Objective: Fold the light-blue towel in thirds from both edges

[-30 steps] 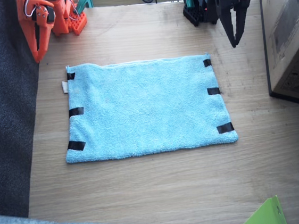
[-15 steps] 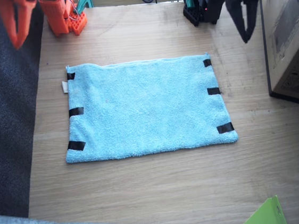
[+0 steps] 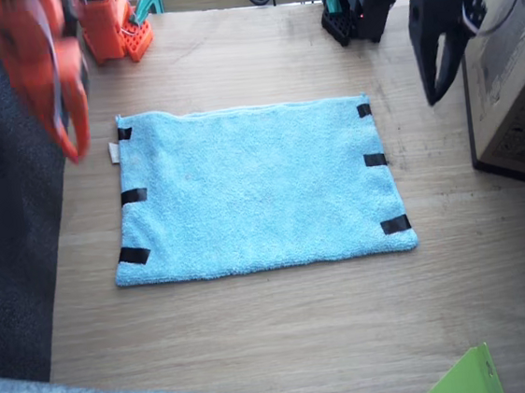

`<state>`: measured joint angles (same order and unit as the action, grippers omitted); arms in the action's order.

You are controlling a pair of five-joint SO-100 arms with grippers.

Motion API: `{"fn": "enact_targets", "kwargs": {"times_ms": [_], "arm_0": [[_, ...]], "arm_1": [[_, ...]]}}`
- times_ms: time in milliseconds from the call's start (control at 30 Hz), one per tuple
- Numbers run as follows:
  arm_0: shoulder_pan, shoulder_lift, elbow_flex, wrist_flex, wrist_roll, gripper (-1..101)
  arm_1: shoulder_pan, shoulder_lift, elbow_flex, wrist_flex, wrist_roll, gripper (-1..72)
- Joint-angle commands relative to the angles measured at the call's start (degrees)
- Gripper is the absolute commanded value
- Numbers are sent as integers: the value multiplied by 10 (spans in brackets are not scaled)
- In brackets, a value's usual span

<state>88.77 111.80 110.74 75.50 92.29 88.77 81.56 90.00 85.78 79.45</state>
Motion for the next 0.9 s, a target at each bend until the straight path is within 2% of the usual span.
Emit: {"fn": "enact_targets", "kwargs": {"times_ms": [0,33,67,267,467,867], "arm_0": [[-1,5,21,-6,2,131],[0,6,28,-9,2,160],[1,7,33,-11,2,189],[-2,-13,46,-14,4,220],[-9,-38,52,-15,6,227],[-50,-14,52,10,28,306]], "arm_1": [[9,-10,-9,-6,9,127],[10,-13,-6,-7,9,160],[11,-14,-2,-9,6,163],[33,-8,6,-10,6,205],[60,-40,6,-18,18,226],[50,-62,6,-26,9,242]]}}
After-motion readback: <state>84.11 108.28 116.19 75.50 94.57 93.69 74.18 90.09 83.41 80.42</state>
